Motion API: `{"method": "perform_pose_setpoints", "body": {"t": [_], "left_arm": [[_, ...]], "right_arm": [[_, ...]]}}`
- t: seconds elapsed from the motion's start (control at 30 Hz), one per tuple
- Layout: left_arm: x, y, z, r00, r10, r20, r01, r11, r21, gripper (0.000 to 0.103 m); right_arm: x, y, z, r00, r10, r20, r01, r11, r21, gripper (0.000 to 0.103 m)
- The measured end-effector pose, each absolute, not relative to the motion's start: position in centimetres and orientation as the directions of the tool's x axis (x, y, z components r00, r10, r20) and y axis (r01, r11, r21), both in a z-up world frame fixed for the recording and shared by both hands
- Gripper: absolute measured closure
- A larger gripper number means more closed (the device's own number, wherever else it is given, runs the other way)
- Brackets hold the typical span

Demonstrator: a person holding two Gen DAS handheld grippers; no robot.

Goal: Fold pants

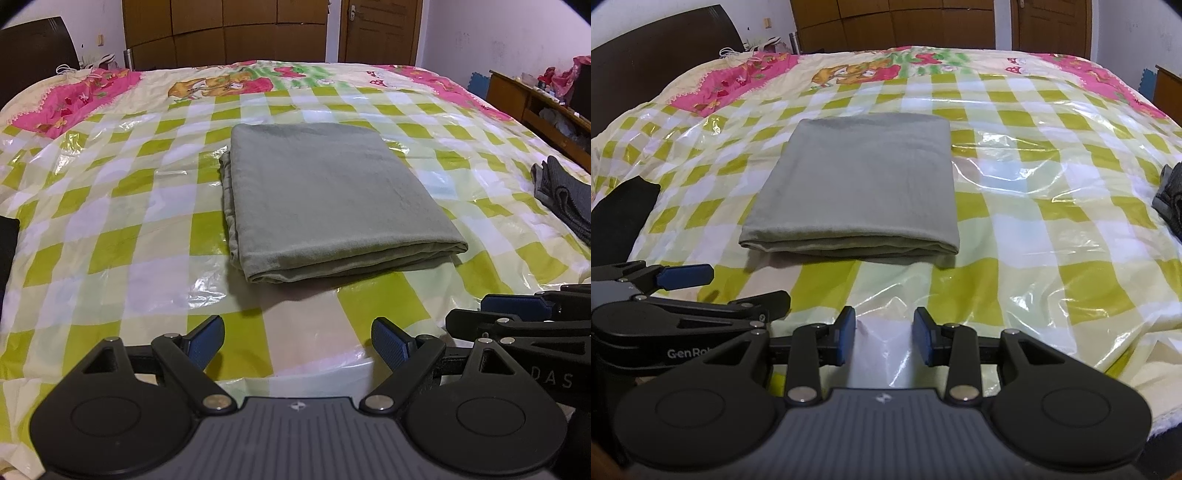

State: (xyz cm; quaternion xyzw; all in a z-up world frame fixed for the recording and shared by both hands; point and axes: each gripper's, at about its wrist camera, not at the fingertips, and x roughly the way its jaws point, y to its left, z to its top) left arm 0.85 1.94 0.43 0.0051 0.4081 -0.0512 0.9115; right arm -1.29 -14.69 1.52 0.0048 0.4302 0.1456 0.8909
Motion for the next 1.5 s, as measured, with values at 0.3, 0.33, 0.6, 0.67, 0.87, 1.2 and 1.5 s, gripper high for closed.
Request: {"method": "perform_pose_setpoints", "body": {"t": [0.3, 0.33, 0.6, 0.67, 0.87, 1.2, 1.5], "left_arm": [[0.88, 1.89, 0.43, 0.656, -0.086, -0.749, 0.096, 0.995, -0.03, 0.006], [0.88, 1.91, 0.43, 0.655, -0.086, -0.75, 0.096, 0.995, -0.03, 0.006], [0.8, 2.0, 0.37, 0.65, -0.088, -0.755, 0.092, 0.995, -0.037, 0.006], [0.79, 2.03, 0.38, 0.651, -0.089, -0.754, 0.092, 0.995, -0.038, 0.006], [0.78, 2.13, 0.35, 0.649, -0.094, -0.755, 0.092, 0.995, -0.045, 0.006], [0.77, 2.1, 0.36, 0.65, -0.092, -0.754, 0.092, 0.995, -0.043, 0.006], [0.7, 2.04, 0.39, 0.65, -0.09, -0.754, 0.092, 0.995, -0.04, 0.006]], "right_arm": [[-1.28, -14.73, 1.5, 0.586, 0.261, -0.767, -0.254, 0.958, 0.132, 0.067], [-1.29, -14.72, 1.5, 0.586, 0.261, -0.767, -0.254, 0.958, 0.131, 0.067], [-1.27, -14.74, 1.5, 0.586, 0.262, -0.767, -0.255, 0.958, 0.132, 0.067], [-1.28, -14.73, 1.51, 0.586, 0.261, -0.767, -0.254, 0.958, 0.132, 0.067], [-1.3, -14.93, 1.44, 0.585, 0.26, -0.768, -0.249, 0.959, 0.135, 0.067], [-1.41, -14.88, 1.48, 0.587, 0.253, -0.769, -0.244, 0.961, 0.129, 0.067], [-1.48, -14.84, 1.48, 0.588, 0.251, -0.769, -0.244, 0.961, 0.127, 0.067]]}}
